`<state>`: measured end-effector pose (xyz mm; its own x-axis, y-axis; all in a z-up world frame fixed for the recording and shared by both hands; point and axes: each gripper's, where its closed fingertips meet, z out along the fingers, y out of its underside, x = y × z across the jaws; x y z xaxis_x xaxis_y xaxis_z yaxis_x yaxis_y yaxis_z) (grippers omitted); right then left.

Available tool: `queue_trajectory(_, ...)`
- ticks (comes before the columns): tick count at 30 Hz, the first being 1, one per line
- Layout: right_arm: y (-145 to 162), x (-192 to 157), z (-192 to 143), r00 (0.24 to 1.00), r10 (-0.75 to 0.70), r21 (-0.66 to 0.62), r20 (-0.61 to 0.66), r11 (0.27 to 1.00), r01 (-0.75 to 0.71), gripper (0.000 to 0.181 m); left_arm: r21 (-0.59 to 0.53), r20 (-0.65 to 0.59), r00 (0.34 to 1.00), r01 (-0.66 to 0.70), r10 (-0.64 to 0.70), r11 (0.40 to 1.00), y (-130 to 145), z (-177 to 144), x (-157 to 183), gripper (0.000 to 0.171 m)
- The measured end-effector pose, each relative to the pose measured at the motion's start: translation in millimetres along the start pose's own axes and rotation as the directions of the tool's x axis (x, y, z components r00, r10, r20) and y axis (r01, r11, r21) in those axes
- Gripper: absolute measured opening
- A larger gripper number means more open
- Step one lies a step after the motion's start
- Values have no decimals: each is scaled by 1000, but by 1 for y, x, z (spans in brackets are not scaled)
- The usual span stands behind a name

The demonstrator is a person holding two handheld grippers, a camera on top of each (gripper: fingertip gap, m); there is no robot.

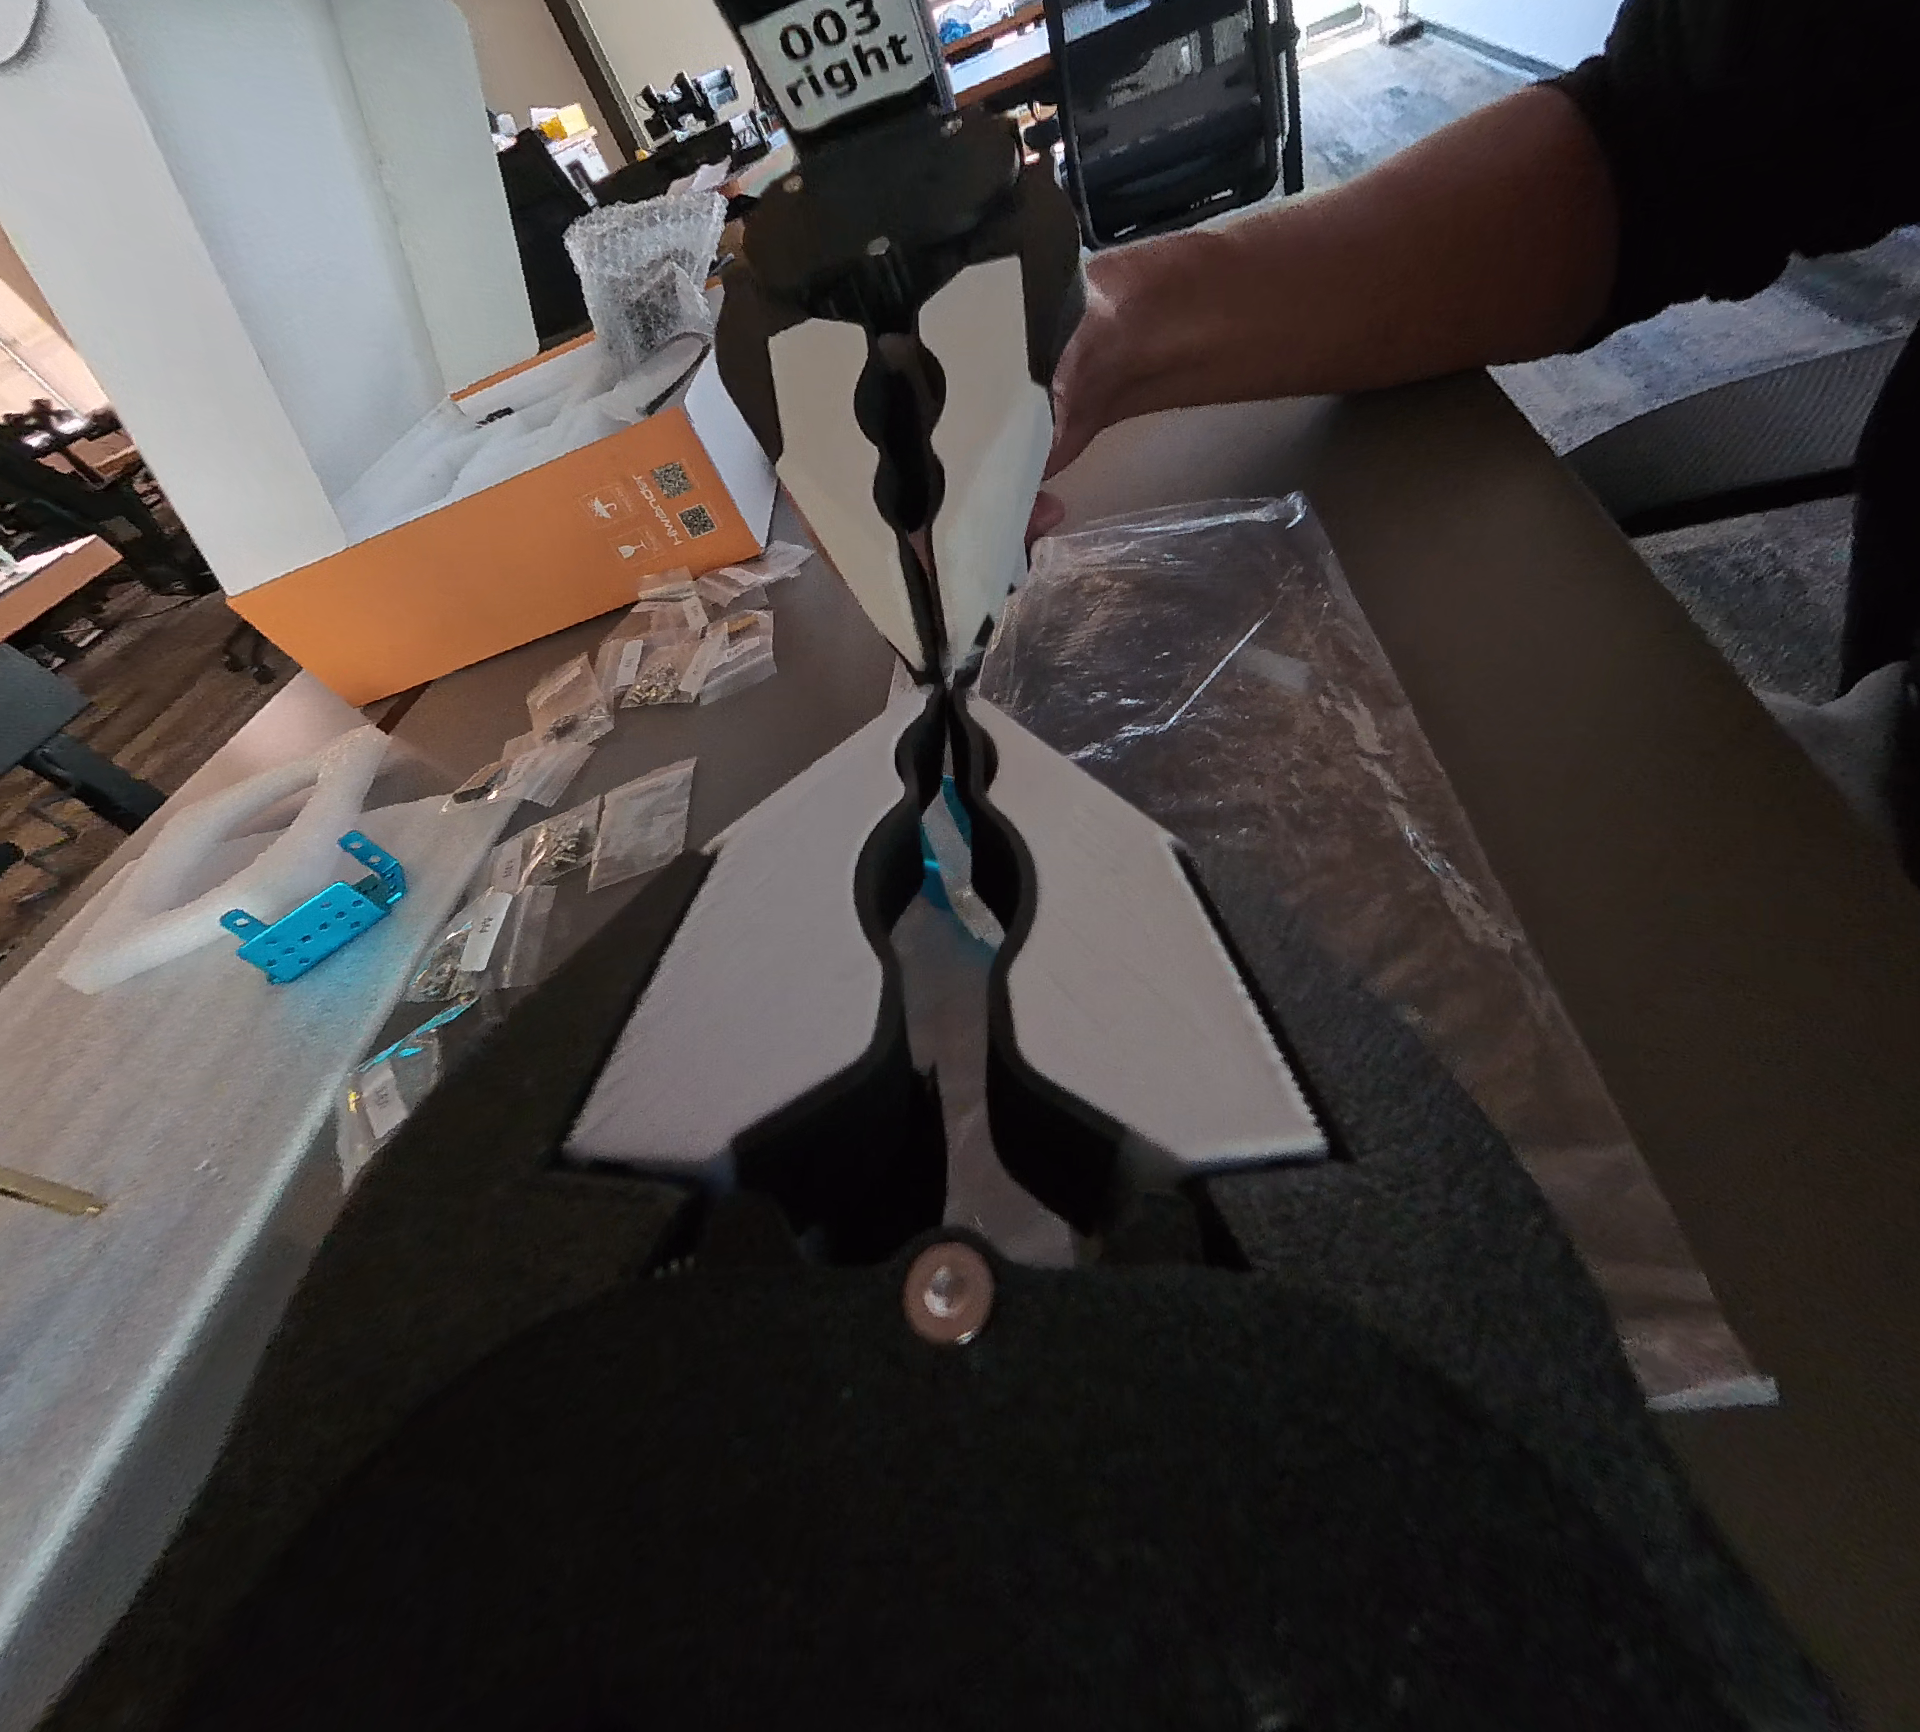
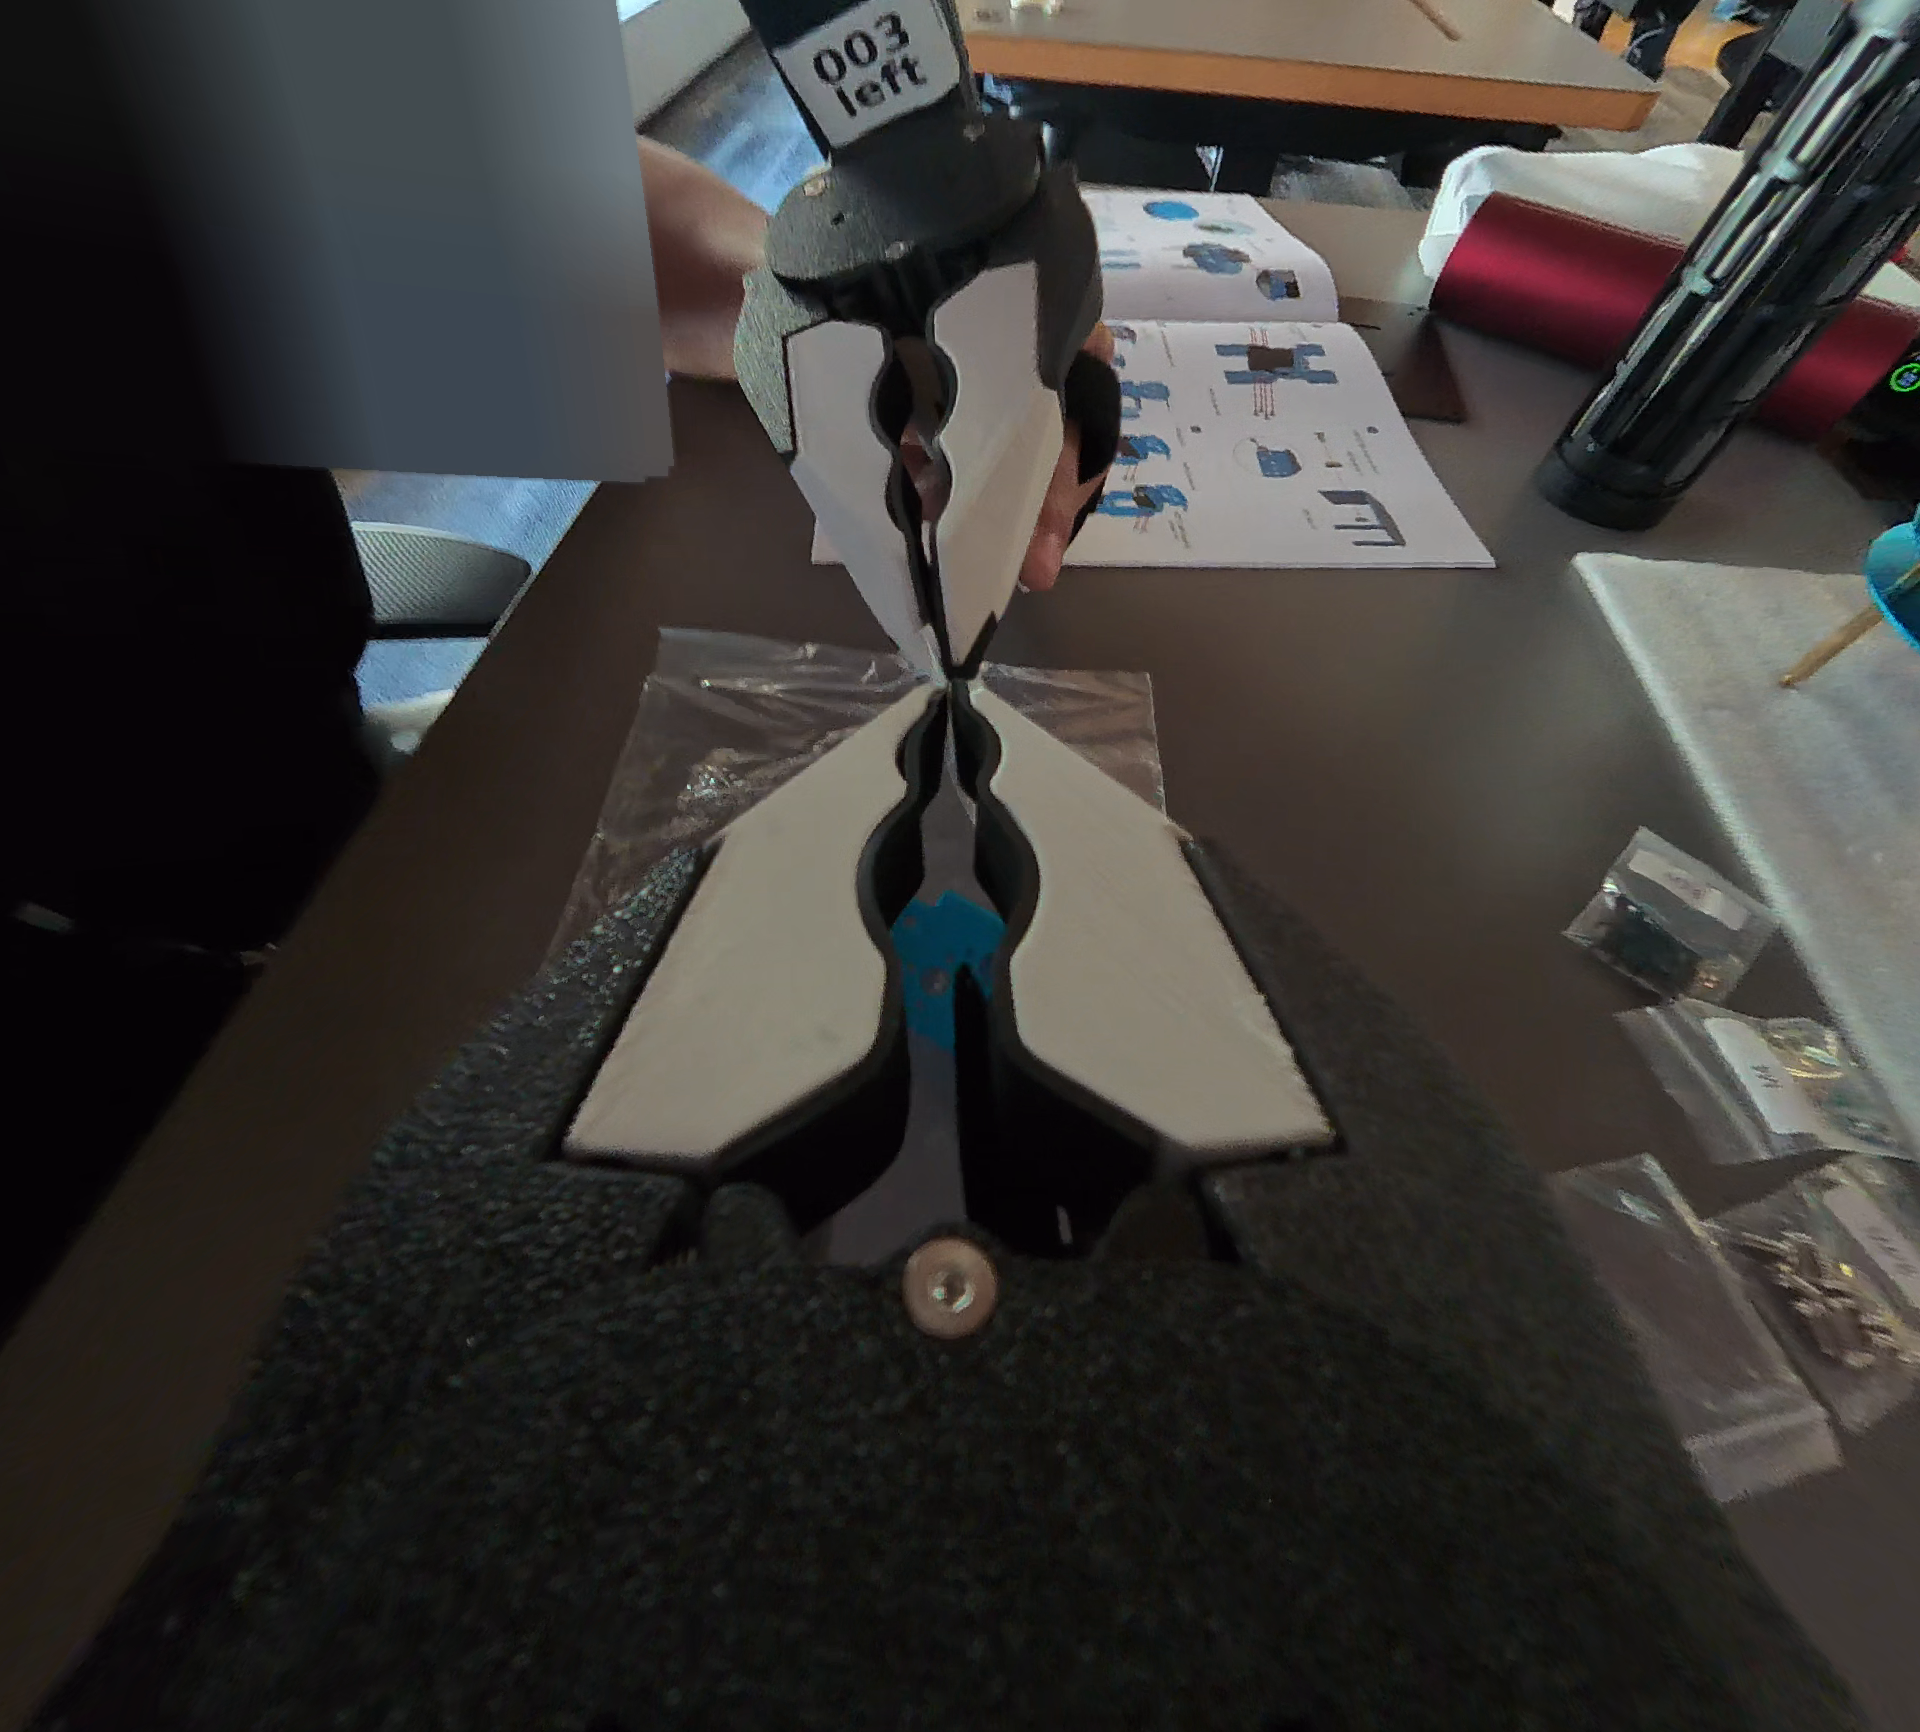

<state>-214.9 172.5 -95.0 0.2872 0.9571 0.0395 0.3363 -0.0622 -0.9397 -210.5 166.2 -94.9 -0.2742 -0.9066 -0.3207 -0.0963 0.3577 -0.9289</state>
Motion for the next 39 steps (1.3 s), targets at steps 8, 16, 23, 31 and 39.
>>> queue_trajectory(8, -4, 33, -2, 918, 396, 91, -13, 915, -393, 0, -33, 277, 953, 138, -124, 990, 9, -4, -50, 20)
queue_trajectory(16, -20, 49, -12, 709, 674, 281, 205, 653, -703, 0, 84, 196, 911, 352, -362, 932, -6, 3, -40, 27)
queue_trajectory(23, -29, 34, 2, 686, 676, 278, 269, 628, -727, 0, 118, 166, 899, 390, -405, 913, -9, 4, -36, 26)
queue_trajectory(31, -19, 57, -5, 739, 667, 371, 99, 664, -649, 0, 120, 284, 848, 432, -448, 894, 3, -7, -63, 27)
queue_trajectory(39, -20, 55, 1, 752, 656, 381, 70, 679, -628, 0, 115, 235, 862, 434, -449, 893, 0, 3, -48, 25)
